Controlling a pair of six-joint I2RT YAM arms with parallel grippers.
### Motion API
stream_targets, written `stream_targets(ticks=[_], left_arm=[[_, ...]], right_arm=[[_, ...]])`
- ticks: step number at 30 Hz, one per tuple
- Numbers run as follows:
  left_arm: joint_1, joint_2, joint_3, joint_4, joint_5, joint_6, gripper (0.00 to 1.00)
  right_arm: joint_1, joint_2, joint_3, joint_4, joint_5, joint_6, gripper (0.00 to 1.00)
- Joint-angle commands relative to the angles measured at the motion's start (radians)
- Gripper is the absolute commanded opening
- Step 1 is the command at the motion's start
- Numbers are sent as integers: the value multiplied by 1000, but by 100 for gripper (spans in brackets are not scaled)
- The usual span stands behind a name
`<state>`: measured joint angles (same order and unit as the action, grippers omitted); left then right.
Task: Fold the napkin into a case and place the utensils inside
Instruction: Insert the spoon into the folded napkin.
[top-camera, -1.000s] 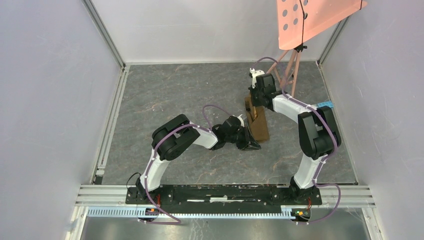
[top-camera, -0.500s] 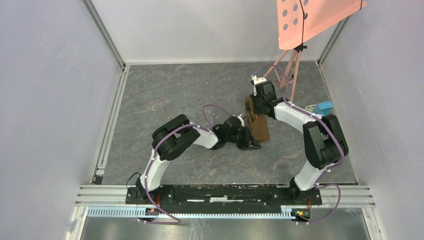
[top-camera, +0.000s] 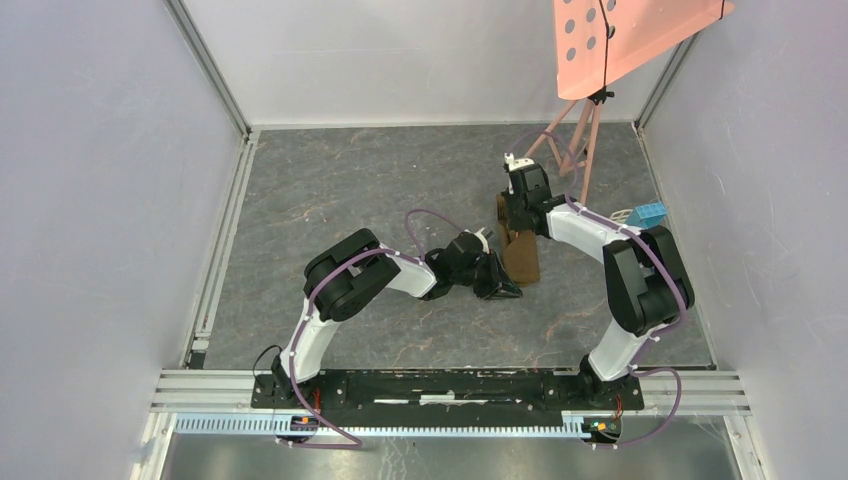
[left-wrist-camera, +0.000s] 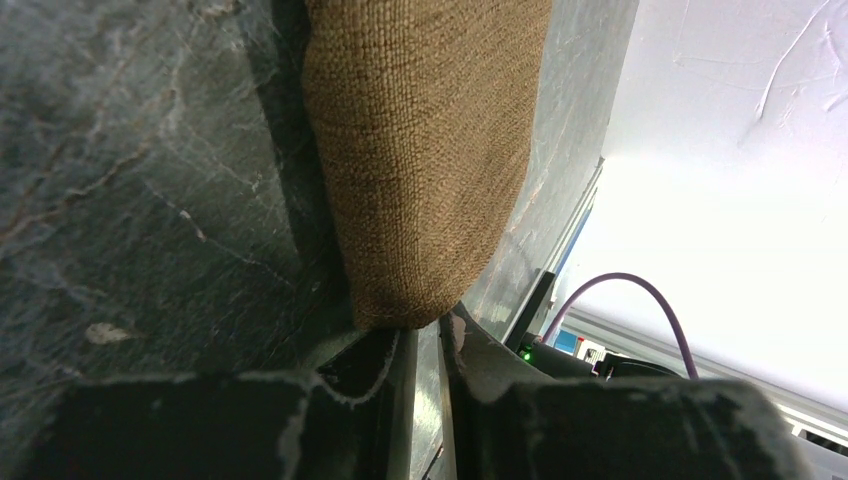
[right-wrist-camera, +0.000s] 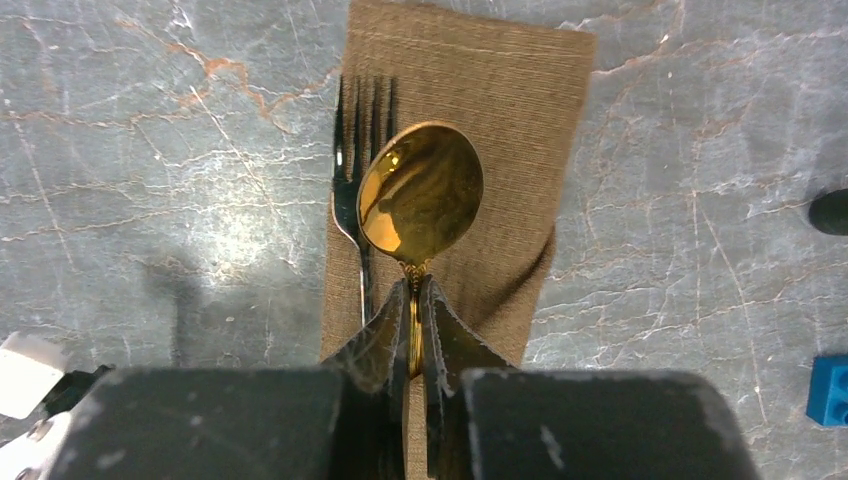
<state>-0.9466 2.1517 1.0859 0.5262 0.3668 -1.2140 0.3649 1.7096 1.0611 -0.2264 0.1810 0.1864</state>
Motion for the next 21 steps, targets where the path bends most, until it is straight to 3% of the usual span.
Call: stream_targets(ticks=[1,11,15,21], left_arm=[[4,7,20,-16,-51,-2,20],[4,2,18,-22,-59,7,20],[4,4,19,-19,-55,3,23],[3,1,18,-19,-58,3,26]], right_arm=[[1,44,-2,-19,48,7,8],[-4,22,63,-103,45,2,10],[-13,-14,63,-110,55,29,0],[-50,5,63,-145,58,59,0]])
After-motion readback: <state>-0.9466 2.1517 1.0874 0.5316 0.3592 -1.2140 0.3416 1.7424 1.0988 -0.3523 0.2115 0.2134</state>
